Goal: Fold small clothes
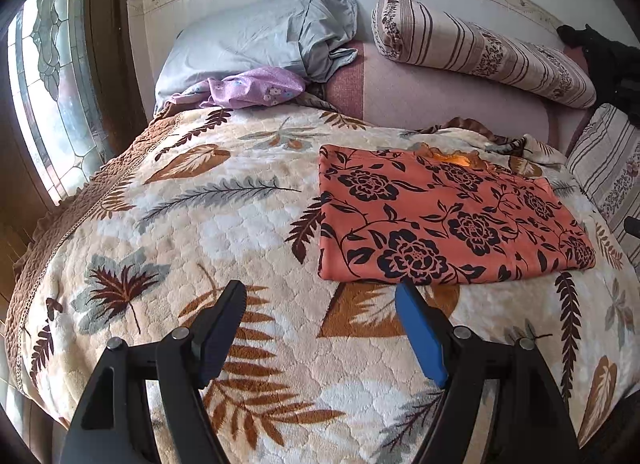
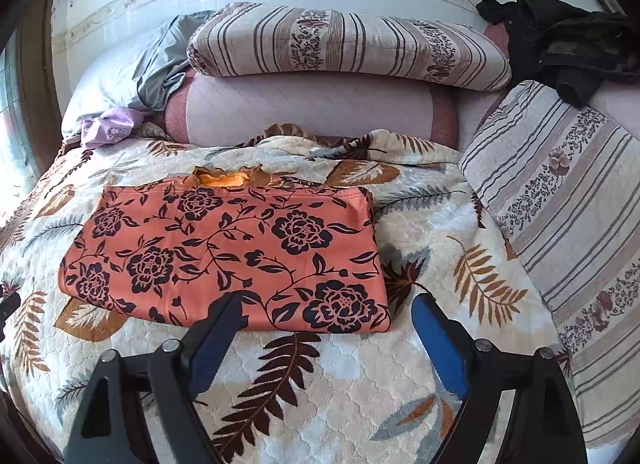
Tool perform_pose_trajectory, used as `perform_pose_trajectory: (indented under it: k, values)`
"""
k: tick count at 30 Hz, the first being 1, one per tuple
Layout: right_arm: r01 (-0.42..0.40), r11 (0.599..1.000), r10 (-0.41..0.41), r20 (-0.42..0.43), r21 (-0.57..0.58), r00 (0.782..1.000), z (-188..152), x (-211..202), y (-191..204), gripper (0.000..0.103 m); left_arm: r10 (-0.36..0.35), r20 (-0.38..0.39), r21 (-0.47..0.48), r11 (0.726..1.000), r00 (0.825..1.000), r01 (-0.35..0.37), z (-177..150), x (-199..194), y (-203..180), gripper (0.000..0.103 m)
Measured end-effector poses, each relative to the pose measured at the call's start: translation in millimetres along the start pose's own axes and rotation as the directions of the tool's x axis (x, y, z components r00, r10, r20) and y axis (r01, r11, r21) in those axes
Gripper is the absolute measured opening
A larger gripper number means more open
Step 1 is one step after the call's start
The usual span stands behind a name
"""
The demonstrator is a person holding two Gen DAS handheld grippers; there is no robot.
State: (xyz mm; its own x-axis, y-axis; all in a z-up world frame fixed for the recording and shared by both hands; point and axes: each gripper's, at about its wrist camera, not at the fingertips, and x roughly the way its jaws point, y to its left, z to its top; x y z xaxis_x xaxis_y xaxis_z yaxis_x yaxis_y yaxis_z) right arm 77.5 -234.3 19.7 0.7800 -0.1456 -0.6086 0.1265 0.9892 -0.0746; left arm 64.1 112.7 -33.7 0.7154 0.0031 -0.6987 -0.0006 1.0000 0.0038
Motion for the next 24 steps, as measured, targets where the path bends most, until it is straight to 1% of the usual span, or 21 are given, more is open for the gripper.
perform_pose_trajectory:
  k: [7,24]
  values:
    - [0.006,1.0,-0.006,0.001,0.004,1.0,-3,-8,1,0.089,0.006,-0.002,-0.016,1.0,1.0,-0.006,-3,-4,6,0.077]
    - [0.021,1.0,-0.021,-0.002,-0.001,1.0,-3,-7,3,0.089,0.016,-0.013,-0.036,0.999,1.0,-0.016,-6,-6,11,0.077]
